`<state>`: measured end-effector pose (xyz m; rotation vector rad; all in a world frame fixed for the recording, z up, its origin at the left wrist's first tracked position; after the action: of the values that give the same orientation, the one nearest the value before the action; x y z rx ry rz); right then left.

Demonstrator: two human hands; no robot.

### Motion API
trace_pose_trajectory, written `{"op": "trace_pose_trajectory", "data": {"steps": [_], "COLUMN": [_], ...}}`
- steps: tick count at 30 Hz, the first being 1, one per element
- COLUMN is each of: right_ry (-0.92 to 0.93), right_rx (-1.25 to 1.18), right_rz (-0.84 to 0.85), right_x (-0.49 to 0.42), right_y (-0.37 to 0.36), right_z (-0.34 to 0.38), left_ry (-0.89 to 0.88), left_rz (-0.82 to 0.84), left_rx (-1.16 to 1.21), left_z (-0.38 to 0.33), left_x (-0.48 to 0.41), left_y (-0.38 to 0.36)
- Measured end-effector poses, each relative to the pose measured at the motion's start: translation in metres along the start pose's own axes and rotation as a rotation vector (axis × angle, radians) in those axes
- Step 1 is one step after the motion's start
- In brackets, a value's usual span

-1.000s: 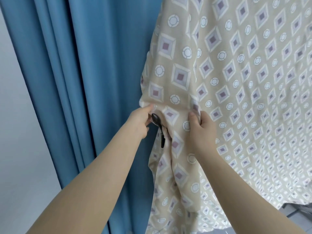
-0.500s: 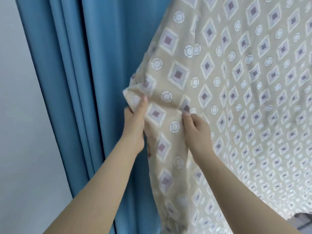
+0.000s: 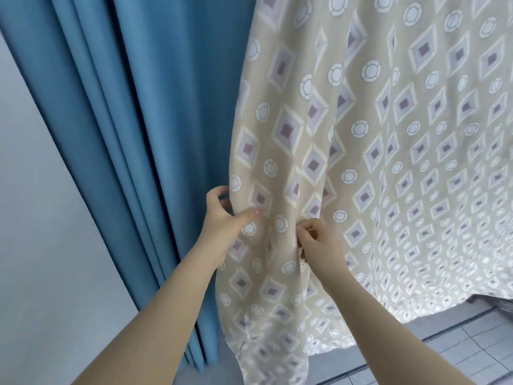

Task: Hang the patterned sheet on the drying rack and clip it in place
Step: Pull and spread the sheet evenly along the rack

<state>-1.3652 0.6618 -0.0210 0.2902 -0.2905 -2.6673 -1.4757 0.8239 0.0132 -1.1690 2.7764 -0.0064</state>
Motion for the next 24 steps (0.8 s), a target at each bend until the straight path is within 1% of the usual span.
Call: {"op": "trace_pose_trajectory", "data": {"steps": [2, 5, 6, 8, 10, 11, 12, 13, 15, 16, 17, 19, 20, 21, 22, 24], "right_ry": [-0.036, -0.088, -0.105, -0.143, -0.188, -0.208, -0.226, -0.244, -0.264, -0.269, -0.269, -0.277, -0.286, -0.297, -0.313, -0.346], "right_rx": [0.011, 0.032, 0.037, 0.053, 0.064, 0.073, 0.087, 0.103, 0.126, 0.13, 0.131, 0.123, 0.115, 0.105, 0.091, 0.078], "right_rz": [0.01, 0.028, 0.028, 0.019, 0.011, 0.011, 0.012, 0.009, -0.005, -0.013, -0.021, -0.047, -0.063, -0.075, -0.083, -0.092], "right_x": [0.001, 0.004, 0.005, 0.008, 0.014, 0.017, 0.02, 0.023, 0.027, 0.028, 0.029, 0.029, 0.027, 0.025, 0.023, 0.02], "right_y": [-0.005, -0.012, -0.013, -0.014, -0.013, -0.013, -0.012, -0.012, -0.013, -0.014, -0.015, -0.016, -0.014, -0.011, -0.007, 0.002], "right_z": [-0.017, -0.04, -0.047, -0.062, -0.078, -0.087, -0.095, -0.101, -0.112, -0.117, -0.122, -0.128, -0.131, -0.134, -0.138, -0.147], "left_ry": [0.007, -0.009, 0.017, 0.13, 0.285, 0.345, 0.381, 0.385, 0.354, 0.338, 0.331, 0.361, 0.384, 0.393, 0.387, 0.381], "left_rz": [0.046, -0.078, -0.077, 0.061, 0.25, 0.292, 0.274, 0.206, 0.07, 0.064, 0.11, 0.278, 0.345, 0.369, 0.33, 0.104], "left_rx": [-0.058, -0.054, -0.013, 0.015, -0.116, -0.204, -0.275, -0.305, -0.296, -0.284, -0.25, -0.201, -0.221, -0.265, -0.316, -0.383], "left_z": [0.011, 0.027, 0.036, 0.065, 0.102, 0.121, 0.136, 0.144, 0.151, 0.156, 0.158, 0.166, 0.173, 0.177, 0.18, 0.181], "left_x": [0.003, 0.003, 0.002, 0.003, 0.013, 0.017, 0.018, 0.017, 0.013, 0.011, 0.012, 0.02, 0.024, 0.026, 0.025, 0.021], "left_y": [-0.002, 0.013, 0.016, 0.008, -0.002, -0.001, 0.004, 0.012, 0.023, 0.024, 0.019, 0.006, 0.001, 0.0, 0.004, 0.024]}}
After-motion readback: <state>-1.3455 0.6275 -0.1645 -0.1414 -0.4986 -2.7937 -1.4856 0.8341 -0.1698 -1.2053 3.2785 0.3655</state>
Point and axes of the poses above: each hand's wrist, its own x-axis away from the middle knuckle, its own y-axis out of the back of the hand, z = x × y, the point moved 9 cm from there along -x, towards the middle knuckle, and after that the axes turned 1 degree about x, right-handed, at the moved point
